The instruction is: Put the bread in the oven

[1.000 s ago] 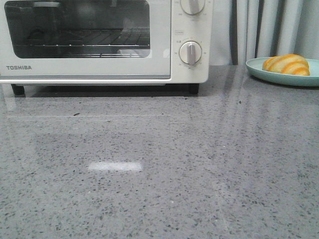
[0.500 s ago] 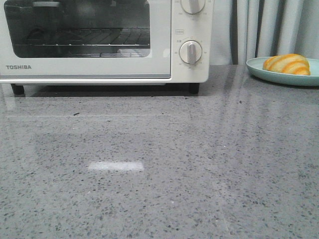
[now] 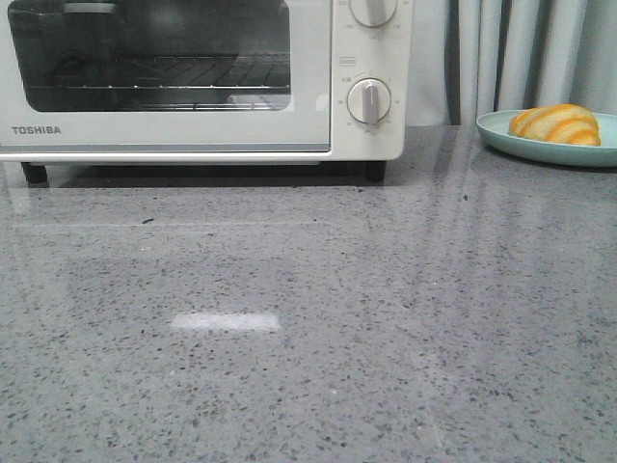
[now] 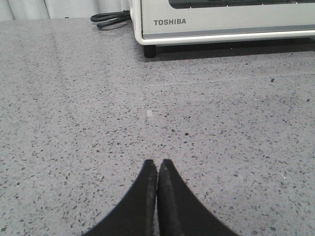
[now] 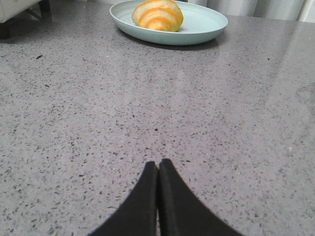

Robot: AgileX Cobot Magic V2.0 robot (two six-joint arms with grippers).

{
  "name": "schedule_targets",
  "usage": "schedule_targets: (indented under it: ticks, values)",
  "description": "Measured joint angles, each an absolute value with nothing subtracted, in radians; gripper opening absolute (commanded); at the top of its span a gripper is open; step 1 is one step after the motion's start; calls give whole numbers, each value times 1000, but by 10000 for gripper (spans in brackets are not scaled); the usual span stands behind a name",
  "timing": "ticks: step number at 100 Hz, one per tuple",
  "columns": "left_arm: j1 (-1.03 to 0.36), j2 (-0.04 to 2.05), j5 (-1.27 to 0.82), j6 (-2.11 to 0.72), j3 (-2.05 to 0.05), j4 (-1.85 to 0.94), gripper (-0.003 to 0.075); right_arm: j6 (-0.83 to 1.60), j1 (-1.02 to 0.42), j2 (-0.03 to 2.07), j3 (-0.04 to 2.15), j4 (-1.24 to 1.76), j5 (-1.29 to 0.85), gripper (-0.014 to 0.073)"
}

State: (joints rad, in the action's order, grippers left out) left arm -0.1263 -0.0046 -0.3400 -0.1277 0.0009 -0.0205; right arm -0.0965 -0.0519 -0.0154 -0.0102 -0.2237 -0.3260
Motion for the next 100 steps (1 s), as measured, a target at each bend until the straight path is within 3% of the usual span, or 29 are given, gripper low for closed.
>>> schedule_targets:
  ticks: [17, 42, 71, 85, 100]
  values:
    - [-126, -5, -299, -128, 1, -77, -21, -96, -52, -15, -10, -219, -102, -69]
    - [-126, -5, -135, -128, 1, -425, -21, -98, -52, -15, -10, -185, 293, -69]
    - [-126, -5, -12, -127, 0, -921, -22, -123, -52, -15, -10, 284, 43, -69]
    - [-129, -5, -114, -164, -45, -900, -22, -104, -52, -15, 58, 298, -111, -69]
    - [-135, 91, -213, -291, -227, -786, -22, -22, -52, 28, 223, 184, -291, -69]
